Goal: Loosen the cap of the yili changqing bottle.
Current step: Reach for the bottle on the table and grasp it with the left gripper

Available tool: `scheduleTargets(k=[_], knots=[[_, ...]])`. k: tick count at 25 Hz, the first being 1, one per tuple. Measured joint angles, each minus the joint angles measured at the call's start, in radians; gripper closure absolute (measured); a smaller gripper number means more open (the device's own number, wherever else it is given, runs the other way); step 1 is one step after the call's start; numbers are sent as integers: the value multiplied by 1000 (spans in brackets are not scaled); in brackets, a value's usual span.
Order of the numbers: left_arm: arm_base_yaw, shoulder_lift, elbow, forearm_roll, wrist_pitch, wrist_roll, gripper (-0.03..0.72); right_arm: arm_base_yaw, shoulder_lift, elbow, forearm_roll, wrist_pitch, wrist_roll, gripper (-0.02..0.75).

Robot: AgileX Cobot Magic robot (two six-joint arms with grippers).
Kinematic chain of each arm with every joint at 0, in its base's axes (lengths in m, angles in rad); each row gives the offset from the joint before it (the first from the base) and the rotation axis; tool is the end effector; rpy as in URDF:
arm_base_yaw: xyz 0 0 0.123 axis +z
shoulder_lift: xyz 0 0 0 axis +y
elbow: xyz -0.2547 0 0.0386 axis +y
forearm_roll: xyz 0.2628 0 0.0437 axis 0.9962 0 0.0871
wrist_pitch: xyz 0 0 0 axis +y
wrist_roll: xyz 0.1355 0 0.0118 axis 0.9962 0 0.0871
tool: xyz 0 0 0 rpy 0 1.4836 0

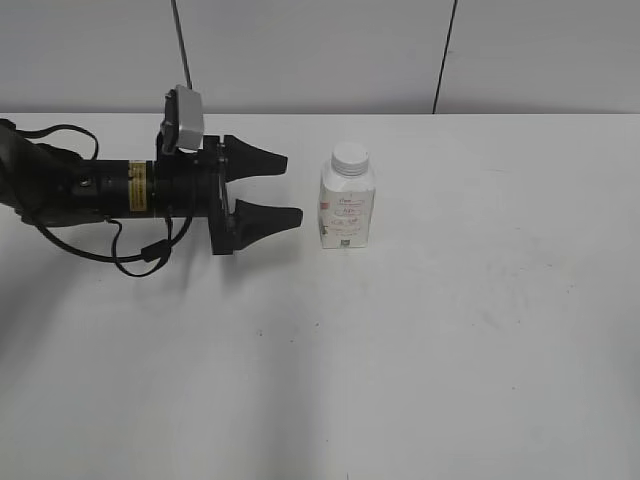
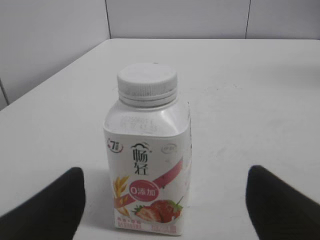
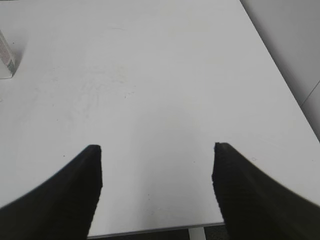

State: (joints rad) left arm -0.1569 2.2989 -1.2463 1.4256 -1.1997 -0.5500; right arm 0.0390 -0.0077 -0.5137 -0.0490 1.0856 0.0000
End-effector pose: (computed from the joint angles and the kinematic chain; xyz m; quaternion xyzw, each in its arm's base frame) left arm 0.3850 -0.1879 0.0506 0.5217 0.5818 -0.3852 0.4908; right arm 0.0720 -0.0031 0.2661 -0.0151 0.8538 -0.0143 0.5203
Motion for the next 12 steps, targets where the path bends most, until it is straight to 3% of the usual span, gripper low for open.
scheduleTargets(k=[12], knots=[[-58,118,-193,3,-1,-112,96,0,0,0,0,0,0,192]])
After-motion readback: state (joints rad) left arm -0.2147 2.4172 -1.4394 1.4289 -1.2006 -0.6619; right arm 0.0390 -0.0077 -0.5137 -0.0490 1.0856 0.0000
